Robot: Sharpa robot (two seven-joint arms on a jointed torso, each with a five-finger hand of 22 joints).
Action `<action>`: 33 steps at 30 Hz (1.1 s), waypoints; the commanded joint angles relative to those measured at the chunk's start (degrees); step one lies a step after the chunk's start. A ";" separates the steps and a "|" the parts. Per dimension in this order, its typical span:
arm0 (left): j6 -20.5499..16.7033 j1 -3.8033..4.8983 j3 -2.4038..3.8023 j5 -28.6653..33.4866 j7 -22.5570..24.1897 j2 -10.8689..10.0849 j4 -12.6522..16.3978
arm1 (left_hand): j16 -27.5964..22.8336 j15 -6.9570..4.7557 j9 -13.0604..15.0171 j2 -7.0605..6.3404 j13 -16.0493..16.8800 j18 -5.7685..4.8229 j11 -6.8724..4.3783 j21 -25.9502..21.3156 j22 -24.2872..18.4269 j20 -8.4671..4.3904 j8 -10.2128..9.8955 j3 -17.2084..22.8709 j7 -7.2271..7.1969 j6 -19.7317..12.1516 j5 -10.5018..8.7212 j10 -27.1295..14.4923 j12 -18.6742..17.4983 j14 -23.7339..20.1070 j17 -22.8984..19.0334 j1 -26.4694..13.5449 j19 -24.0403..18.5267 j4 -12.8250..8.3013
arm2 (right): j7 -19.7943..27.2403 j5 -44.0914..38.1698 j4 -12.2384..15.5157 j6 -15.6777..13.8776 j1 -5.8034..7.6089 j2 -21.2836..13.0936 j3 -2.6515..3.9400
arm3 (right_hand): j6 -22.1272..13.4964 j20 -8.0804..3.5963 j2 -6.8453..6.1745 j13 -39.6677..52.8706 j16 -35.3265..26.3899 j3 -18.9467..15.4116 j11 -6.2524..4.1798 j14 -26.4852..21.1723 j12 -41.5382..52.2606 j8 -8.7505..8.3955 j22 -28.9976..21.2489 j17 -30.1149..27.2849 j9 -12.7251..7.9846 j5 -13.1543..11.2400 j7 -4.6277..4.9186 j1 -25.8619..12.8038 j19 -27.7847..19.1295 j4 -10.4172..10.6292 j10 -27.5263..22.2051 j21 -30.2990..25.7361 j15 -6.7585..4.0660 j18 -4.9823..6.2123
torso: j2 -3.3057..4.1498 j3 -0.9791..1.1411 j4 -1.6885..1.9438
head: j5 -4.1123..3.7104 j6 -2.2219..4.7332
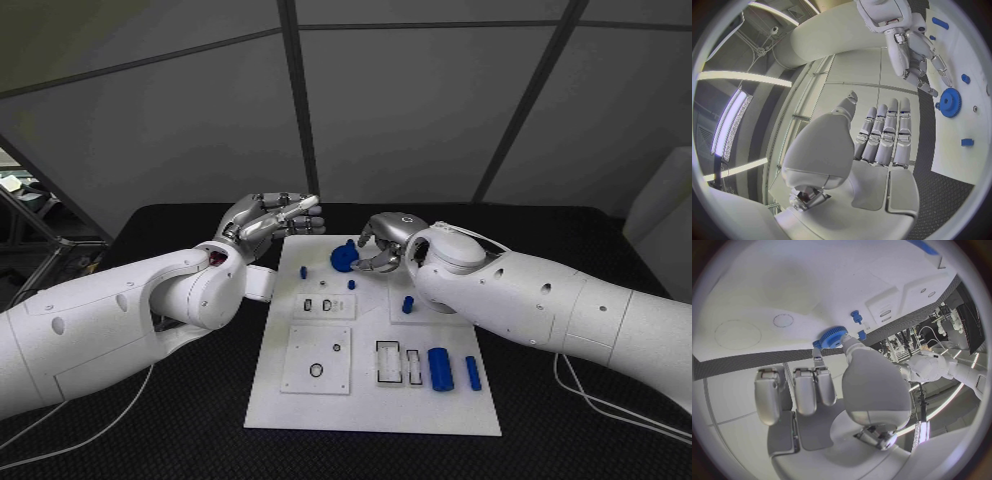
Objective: Assemble the parts on the task board
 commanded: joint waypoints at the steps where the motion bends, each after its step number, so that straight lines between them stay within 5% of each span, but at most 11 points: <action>1: 0.08 0.10 0.06 -0.26 0.29 -0.04 0.03 | -0.36 0.22 -0.09 0.23 -0.02 -0.80 0.12 0.10 -0.05 0.06 -0.21 -0.03 0.64 0.33 -0.34 0.46 -0.23 -0.11 -0.02 0.30 0.39 -0.25 | 0.51 0.85 0.37 -2.88 0.14 -0.16 0.03 | 0.55 0.36 0.14 11.52 0.30 0.09 0.43 4.52 0.39 0.31 15.10 8.08 0.08 0.16 0.09 0.59 5.94 0.31 3.97 0.16 0.49 -0.86 | 0.02 -0.06 0.01 | -0.07 0.01; 15: 0.11 0.10 0.06 -0.26 0.30 0.04 -0.07 | -0.36 0.22 -0.09 0.23 -0.02 -0.80 0.12 0.10 -0.05 0.06 -0.21 -0.03 0.64 0.33 -0.34 0.46 -0.23 -0.11 -0.02 0.30 0.39 -0.25 | 2.71 1.68 1.15 -5.66 0.13 0.39 0.03 | 1.06 0.34 0.27 11.66 0.40 0.23 0.36 4.57 0.52 0.37 15.10 8.31 0.07 0.03 0.01 1.00 5.94 0.15 4.06 0.16 0.45 -0.86 | 0.04 -0.08 0.16 | -0.12 -0.14; 25: 0.08 0.10 0.06 -0.26 0.24 0.25 -0.06 | -0.36 0.22 -0.09 0.23 -0.02 -0.80 0.12 0.10 -0.05 0.06 -0.21 -0.03 0.64 0.33 -0.34 0.46 -0.23 -0.11 -0.02 0.30 0.39 -0.25 | 2.35 1.97 -0.94 0.72 0.12 2.76 0.03 | 0.64 0.30 -0.07 11.21 0.12 0.02 0.26 4.41 0.11 -0.04 15.10 7.61 -0.13 -0.50 -0.09 1.18 5.94 0.07 3.79 0.16 0.38 -0.86 | 0.03 -0.12 0.22 | -0.14 -0.28; 33: 0.05 0.10 0.06 -0.26 0.19 0.32 -0.06 | -0.36 0.22 -0.09 0.23 -0.02 -0.80 0.12 0.10 -0.05 0.06 -0.21 -0.03 0.64 0.33 -0.34 0.46 -0.23 -0.11 -0.02 0.30 0.39 -0.25 | 1.97 2.02 -2.56 2.54 0.12 4.16 0.03 | 0.53 0.29 -0.08 11.23 0.12 0.01 0.23 4.40 0.11 -0.10 15.10 7.61 -0.16 -0.55 -0.10 1.21 5.94 0.08 3.79 0.16 0.36 -0.86 | 0.02 -0.10 0.17 | -0.06 -0.32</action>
